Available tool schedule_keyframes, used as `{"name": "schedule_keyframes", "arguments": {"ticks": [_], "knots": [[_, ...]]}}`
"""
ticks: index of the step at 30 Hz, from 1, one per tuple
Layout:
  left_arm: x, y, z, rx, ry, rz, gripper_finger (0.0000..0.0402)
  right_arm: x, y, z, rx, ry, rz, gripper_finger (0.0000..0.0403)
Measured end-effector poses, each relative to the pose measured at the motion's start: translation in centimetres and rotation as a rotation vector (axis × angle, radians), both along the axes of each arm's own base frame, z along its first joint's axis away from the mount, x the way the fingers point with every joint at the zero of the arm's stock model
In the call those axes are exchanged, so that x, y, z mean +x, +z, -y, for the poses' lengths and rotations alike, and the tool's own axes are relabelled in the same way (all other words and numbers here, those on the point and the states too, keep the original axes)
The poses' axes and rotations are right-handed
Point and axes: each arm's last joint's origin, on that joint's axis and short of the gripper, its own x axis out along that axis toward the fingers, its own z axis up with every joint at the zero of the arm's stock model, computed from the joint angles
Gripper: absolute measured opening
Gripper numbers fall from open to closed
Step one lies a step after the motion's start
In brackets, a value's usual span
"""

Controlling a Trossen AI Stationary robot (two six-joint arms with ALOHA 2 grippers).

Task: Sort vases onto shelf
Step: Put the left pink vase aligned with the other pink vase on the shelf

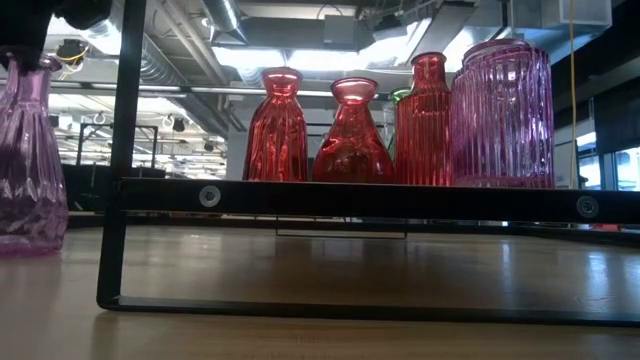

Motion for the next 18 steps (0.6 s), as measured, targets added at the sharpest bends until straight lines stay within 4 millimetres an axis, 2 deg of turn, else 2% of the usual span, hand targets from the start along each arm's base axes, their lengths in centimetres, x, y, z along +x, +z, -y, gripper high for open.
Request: {"name": "schedule_keyframes", "arguments": {"ticks": [8, 18], "knots": [[0.3, 0.2, 0.2, -0.031, -0.019, 0.038, 0.0013, 0.0, 0.0, 0.0, 0.007, -0.004, 0.001, 0.0085], [1.2, 0.9, 0.8, -0.084, -0.058, 0.179, 0.0006, 0.0, 0.1, 0.0, 0.006, -0.004, 0.008, 0.0085]]}}
